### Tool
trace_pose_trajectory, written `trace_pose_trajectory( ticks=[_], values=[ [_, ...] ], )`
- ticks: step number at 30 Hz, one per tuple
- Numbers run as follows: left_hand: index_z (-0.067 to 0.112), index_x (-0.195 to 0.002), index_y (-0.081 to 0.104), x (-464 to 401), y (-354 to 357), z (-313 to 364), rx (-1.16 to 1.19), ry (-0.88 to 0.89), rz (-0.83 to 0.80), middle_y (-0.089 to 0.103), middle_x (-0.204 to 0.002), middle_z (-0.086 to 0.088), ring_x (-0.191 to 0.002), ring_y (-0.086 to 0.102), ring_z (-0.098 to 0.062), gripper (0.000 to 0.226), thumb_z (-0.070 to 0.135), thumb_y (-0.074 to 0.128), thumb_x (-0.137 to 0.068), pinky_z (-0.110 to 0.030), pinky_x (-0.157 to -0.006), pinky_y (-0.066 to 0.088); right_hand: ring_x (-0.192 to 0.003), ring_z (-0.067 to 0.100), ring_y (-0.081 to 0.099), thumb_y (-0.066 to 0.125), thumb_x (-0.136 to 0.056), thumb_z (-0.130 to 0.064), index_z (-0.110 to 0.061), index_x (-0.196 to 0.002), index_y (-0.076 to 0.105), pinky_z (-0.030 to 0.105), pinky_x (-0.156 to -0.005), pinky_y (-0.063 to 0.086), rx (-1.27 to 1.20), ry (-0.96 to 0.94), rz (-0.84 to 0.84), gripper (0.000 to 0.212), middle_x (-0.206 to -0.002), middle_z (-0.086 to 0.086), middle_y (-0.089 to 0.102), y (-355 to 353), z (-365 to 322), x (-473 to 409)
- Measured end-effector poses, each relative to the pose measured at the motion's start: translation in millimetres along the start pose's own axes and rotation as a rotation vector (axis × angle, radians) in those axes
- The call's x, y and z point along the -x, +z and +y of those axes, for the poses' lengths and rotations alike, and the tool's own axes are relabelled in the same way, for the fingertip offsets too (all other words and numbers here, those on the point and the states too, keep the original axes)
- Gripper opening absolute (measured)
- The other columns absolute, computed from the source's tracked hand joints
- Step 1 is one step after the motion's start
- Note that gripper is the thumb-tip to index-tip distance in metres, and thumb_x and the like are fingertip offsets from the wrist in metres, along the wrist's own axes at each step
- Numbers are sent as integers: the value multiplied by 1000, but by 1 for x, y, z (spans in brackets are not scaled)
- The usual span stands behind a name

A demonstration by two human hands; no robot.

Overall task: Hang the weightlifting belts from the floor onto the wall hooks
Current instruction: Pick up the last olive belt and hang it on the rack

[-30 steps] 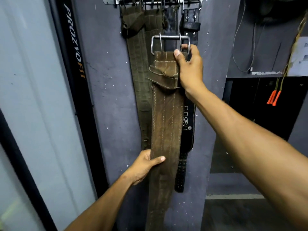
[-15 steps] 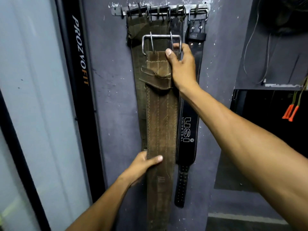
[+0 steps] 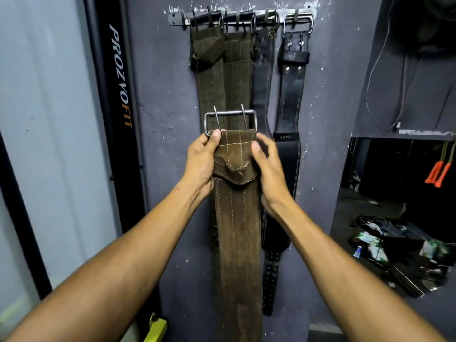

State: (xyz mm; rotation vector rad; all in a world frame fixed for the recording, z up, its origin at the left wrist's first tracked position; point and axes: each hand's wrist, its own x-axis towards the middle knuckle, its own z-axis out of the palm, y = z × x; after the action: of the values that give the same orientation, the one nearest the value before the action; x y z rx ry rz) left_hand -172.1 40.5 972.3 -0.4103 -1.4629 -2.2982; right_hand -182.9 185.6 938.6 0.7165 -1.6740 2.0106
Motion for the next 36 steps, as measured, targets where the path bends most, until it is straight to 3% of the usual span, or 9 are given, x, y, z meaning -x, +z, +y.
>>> trace_pose_trajectory(
  ticks=[5, 10, 13, 15, 19, 23, 27, 31, 36],
  values=[
    [0, -115, 67, -5, 0, -11, 23, -8, 9, 72, -94, -16, -77, 70, -21, 22, 15, 56, -104, -35, -78, 60, -116, 10, 70, 63, -102, -10, -10, -133, 59, 22, -99, 52, 46, -21, -43, 31, -122, 1, 75, -5, 33, 29],
    [5, -107, 71, -14, 0, -8, 23, 38, -6, 75, -89, -11, -75, 72, -17, 17, 15, 58, -103, -35, -79, 61, -116, -6, 67, 68, -97, -20, -15, -147, 50, 13, -94, 52, -48, 178, -109, 54, -141, -9, 64, -20, 61, 61],
    [8, -103, 72, -26, -3, 5, 22, 63, 1, 76, -85, -7, -74, 72, -17, 16, 16, 58, -103, -37, -79, 61, -94, 12, 78, 73, -94, -7, -13, -112, 74, 26, -79, 60, 36, 273, -129, 19, -109, 6, 81, -23, 96, 86],
    [6, -105, 71, -30, -2, 10, 24, 78, -11, 76, -86, -8, -75, 72, -18, 17, 15, 57, -103, -38, -82, 61, -87, 15, 78, 74, -93, -10, -11, -103, 76, 26, -73, 61, 14, 280, -67, 10, -98, 6, 82, -22, 103, 88],
    [4, -107, 70, -40, 2, 24, 49, 115, -26, 74, -90, -11, -78, 71, -20, 17, 14, 57, -104, -41, -85, 60, -101, 22, 76, 77, -89, -8, -13, -107, 75, 32, -87, 62, 41, 412, -197, 19, -103, 4, 82, -22, 119, 99],
    [3, -107, 70, -46, 4, 30, 46, 121, -35, 74, -92, -14, -81, 71, -23, 18, 14, 58, -103, -52, -95, 56, -98, 21, 78, 77, -91, -9, -15, -101, 78, 27, -81, 62, 30, 497, -132, 13, -102, 5, 82, -24, 138, 114],
    [0, -111, 69, -45, 9, 34, 29, 126, -40, 72, -93, -15, -84, 70, -25, 20, 14, 57, -103, -54, -99, 54, -105, 16, 76, 80, -84, 3, -14, -114, 74, 29, -91, 61, 64, 620, -332, 36, -110, 1, 81, -35, 157, 137],
    [0, -110, 70, -48, 15, 40, 42, 131, -50, 71, -100, -20, -94, 67, -31, 20, 15, 58, -103, -56, -101, 53, -103, 22, 76, 78, -85, 6, -11, -107, 77, 34, -96, 60, 112, 679, -220, 27, -118, 16, 78, -51, 180, 157],
    [3, -109, 70, -49, 21, 27, -15, 141, -53, 75, -92, -12, -83, 73, -22, 20, 17, 58, -103, -43, -88, 60, -104, 20, 76, 81, -85, -5, -13, -111, 75, 28, -91, 60, 93, 629, -287, 28, -123, 18, 75, -52, 161, 134]
  ],
)
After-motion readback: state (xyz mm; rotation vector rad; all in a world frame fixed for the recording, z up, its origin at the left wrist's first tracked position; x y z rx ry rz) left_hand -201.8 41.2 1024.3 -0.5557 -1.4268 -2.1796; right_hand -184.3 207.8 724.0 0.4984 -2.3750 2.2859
